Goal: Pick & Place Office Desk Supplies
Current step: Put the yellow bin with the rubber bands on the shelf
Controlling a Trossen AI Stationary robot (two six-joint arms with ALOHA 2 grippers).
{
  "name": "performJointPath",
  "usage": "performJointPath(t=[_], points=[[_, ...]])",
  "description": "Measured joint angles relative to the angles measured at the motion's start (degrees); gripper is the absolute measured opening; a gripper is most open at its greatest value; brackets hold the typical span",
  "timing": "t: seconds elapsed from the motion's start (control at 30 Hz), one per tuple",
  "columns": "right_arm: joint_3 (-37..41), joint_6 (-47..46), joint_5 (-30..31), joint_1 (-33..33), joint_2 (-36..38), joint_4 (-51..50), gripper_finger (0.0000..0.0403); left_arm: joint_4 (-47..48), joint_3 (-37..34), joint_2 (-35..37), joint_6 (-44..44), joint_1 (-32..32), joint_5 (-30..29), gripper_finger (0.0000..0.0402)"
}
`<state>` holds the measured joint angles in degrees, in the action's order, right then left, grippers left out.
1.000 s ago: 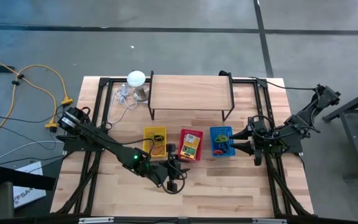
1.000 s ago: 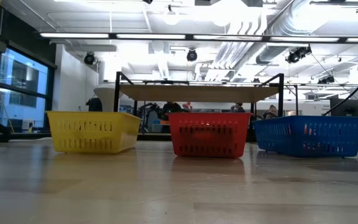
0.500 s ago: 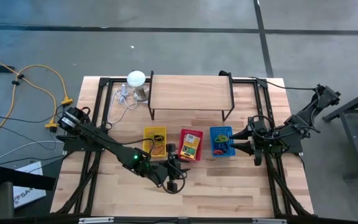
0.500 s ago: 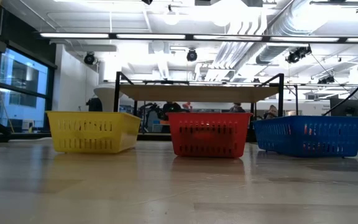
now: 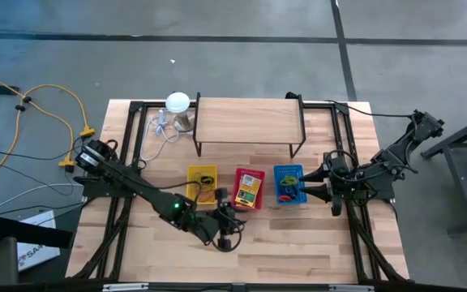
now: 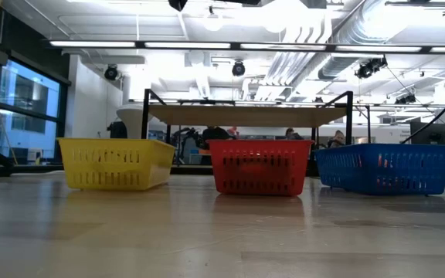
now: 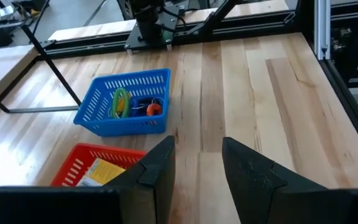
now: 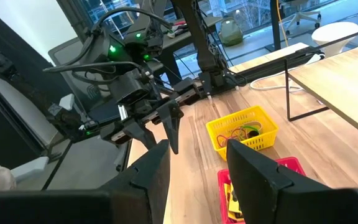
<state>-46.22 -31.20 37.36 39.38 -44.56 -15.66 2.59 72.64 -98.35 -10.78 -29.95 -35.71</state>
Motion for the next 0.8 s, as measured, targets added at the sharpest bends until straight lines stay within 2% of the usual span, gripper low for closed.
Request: performJointPath(t=[0.53, 0.8], points=[[0.0, 0.0, 0.0, 0.0, 0.0, 0.0, 0.0146, 9.9, 0.0, 0.0, -3.5, -0.2, 0.4, 0.0126], [0.0, 0.0, 0.0, 0.0, 0.0, 0.0, 0.0146, 20.9, 0.0, 1.3, -9.0, 0.7, 4.6, 0.0126]])
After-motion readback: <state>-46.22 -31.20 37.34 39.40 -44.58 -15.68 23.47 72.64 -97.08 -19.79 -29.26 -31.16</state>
